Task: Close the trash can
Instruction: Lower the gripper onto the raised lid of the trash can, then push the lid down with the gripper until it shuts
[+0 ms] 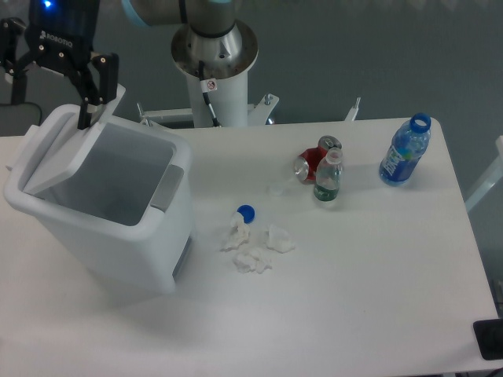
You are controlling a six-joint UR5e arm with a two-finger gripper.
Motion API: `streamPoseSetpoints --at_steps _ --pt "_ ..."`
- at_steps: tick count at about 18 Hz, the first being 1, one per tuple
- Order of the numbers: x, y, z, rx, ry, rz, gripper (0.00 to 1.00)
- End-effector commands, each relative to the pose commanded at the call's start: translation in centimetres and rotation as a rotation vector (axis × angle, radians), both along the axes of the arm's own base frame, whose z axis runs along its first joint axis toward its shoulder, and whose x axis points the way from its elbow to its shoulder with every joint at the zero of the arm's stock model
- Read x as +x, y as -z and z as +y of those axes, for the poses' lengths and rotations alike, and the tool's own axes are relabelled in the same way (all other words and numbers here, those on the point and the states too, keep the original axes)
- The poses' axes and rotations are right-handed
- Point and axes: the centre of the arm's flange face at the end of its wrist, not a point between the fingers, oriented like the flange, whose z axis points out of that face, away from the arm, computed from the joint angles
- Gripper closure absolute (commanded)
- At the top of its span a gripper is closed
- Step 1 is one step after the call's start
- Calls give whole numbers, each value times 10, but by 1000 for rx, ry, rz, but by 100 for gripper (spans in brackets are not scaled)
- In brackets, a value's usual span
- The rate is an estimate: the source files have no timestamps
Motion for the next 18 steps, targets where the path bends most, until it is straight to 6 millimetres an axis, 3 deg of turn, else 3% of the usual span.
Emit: streamPoseSetpoints --at_steps 18 --pt "-19 28 13 -74 -37 35 0"
